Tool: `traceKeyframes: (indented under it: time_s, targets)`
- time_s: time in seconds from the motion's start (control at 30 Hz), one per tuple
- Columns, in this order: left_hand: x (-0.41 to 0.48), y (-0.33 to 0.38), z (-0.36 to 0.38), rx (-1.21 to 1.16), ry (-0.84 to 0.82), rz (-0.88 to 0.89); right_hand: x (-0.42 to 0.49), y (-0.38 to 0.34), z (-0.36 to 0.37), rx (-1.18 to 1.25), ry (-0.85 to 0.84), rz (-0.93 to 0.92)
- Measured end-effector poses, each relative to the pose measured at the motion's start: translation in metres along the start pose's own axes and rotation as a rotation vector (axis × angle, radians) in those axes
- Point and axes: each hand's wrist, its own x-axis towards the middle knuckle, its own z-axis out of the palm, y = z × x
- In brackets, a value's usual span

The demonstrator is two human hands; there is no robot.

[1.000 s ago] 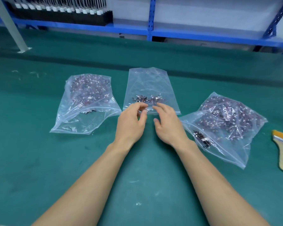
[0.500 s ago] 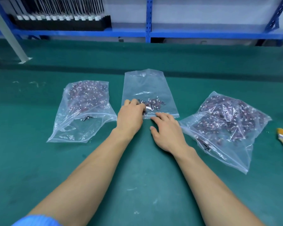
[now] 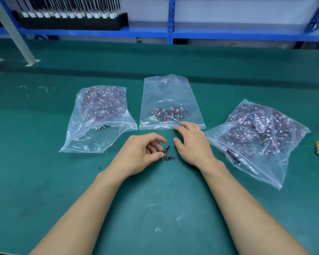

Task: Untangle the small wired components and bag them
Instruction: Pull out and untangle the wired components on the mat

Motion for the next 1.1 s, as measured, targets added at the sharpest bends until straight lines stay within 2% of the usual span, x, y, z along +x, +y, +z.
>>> traceKeyframes:
  time_s: [0.13, 0.2, 0.33, 0.4, 0.7, 0.97, 1.1]
  targets:
    - [-0.009, -0.007, -0.001, -0.124, 0.053, -0.026, -0.012, -0.009, -0.008, 0.225, 0.109, -0.009]
    - [-0.009, -0.009, -0.004, -0.18, 0.064, -0.032, -0.019, -0.013, -0.014, 0.285, 0.11, -0.022]
    - [-0.008, -0.009, -0.007, -0.26, 0.082, -0.048, -0.034, -0.018, -0.015, 0.236, -0.037, -0.107]
    - [-0.008, -0.01, -0.008, -0.297, 0.086, -0.07, -0.038, -0.017, -0.011, 0.205, -0.05, -0.141]
    - [-0.008, -0.012, -0.011, -0.367, 0.067, -0.092, -0.039, -0.01, -0.011, 0.196, -0.05, -0.18]
    - [-0.007, -0.012, -0.012, -0.345, 0.156, -0.089, -0.042, -0.006, -0.019, 0.313, 0.092, -0.056]
    - [-0.008, -0.01, -0.012, -0.371, 0.174, -0.067, -0.041, -0.006, -0.018, 0.24, 0.089, -0.017]
